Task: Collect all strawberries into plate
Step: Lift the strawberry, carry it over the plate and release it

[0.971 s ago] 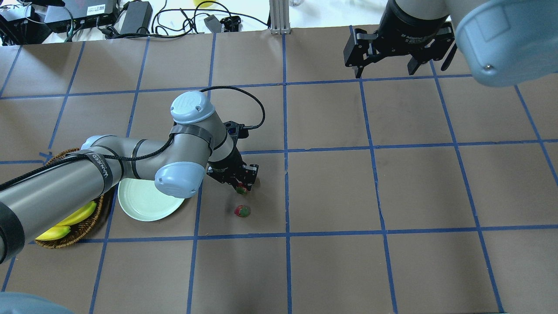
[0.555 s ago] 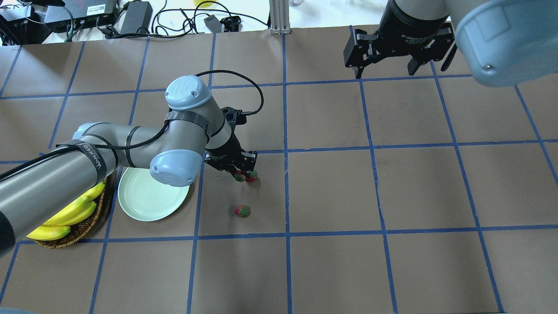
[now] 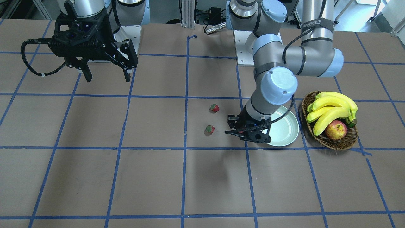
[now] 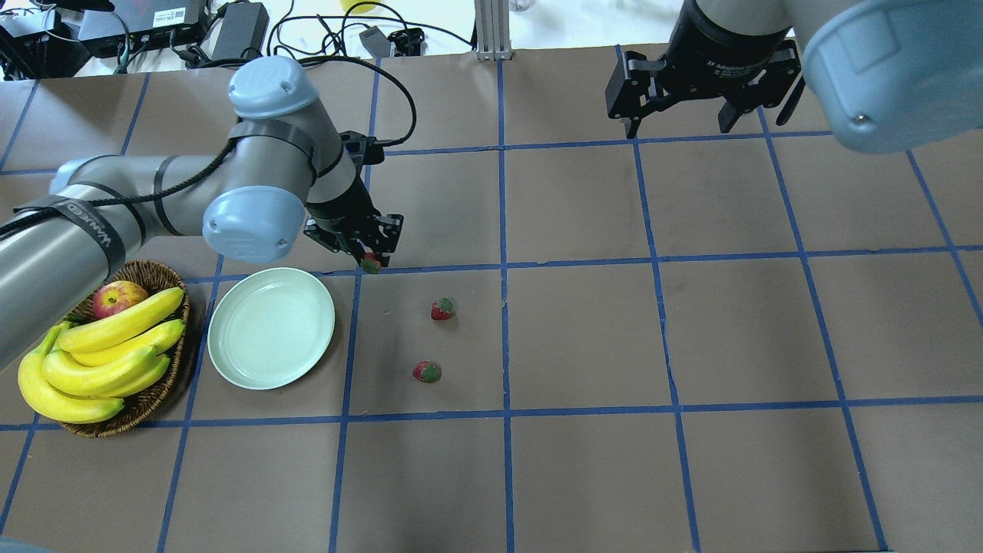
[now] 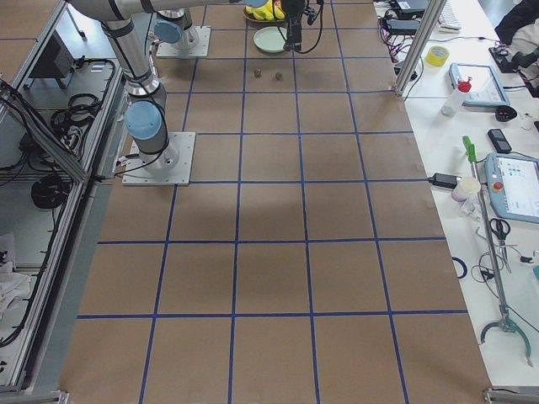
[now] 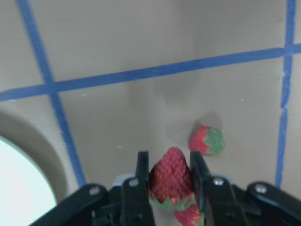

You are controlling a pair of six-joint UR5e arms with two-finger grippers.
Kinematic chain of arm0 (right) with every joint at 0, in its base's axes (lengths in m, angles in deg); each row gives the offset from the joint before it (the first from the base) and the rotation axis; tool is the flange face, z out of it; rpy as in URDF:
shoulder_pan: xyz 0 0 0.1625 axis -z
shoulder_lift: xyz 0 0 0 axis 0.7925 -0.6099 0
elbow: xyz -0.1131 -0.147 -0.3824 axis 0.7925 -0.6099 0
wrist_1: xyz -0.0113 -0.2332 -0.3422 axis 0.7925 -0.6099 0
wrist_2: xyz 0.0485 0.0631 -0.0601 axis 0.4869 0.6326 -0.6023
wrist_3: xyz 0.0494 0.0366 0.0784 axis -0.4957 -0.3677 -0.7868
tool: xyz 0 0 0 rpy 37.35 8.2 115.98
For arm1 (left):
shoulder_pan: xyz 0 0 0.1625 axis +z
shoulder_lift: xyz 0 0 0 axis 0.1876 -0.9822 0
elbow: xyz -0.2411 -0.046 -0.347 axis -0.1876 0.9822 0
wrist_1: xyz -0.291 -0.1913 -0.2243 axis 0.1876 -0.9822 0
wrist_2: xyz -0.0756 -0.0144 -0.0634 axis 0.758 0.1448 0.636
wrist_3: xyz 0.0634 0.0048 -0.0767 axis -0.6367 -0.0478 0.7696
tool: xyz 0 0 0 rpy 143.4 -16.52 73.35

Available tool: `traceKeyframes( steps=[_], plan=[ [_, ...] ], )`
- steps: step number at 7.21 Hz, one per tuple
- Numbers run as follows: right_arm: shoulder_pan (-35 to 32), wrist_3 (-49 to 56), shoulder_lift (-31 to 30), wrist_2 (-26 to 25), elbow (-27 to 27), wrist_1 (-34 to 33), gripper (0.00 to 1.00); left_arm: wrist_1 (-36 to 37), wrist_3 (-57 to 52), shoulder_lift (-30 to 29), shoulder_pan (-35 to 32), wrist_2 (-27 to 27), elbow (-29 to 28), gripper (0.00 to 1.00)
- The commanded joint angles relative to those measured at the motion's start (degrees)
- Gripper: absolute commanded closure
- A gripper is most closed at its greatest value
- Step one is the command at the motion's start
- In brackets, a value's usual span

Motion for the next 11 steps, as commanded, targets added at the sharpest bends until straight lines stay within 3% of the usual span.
traceKeyframes(
  steps=[1, 2, 4, 8, 9, 10, 11],
  plan=[
    [-0.17, 0.0, 0.0, 0.1, -0.05, -0.02, 0.0, -3.92, -5.77, 0.64, 10.39, -3.39, 0.48, 1.0],
    [-0.17, 0.0, 0.0, 0.1, 0.04, -0.02, 0.0, -5.6, -8.41, 0.73, 15.31, -6.81, 2.41, 1.0],
    [-0.17, 0.0, -0.09, 0.1, 0.04, -0.02, 0.0, -5.44, -11.92, 0.47, 21.23, -7.02, 4.71, 1.0],
    [0.0, 0.0, 0.0, 0.02, 0.04, -0.02, 0.0, -5.01, -11.6, -1.12, 21.07, -5.53, 5.94, 1.0],
    [0.0, 0.0, 0.0, 0.1, 0.04, -0.02, 0.0, -4.57, -11.77, -1.81, 21.07, -1.7, 5.85, 0.9],
    [0.0, 0.0, 0.0, 0.02, 0.04, 0.06, 0.0, -4.48, -11.51, -2.17, 21.07, -0.88, 5.85, 0.16],
    [0.0, 0.0, 0.0, 0.1, 0.04, -0.02, 0.0, -4.48, -11.68, -2.17, 21.07, -0.87, 5.59, 0.0]
  ],
)
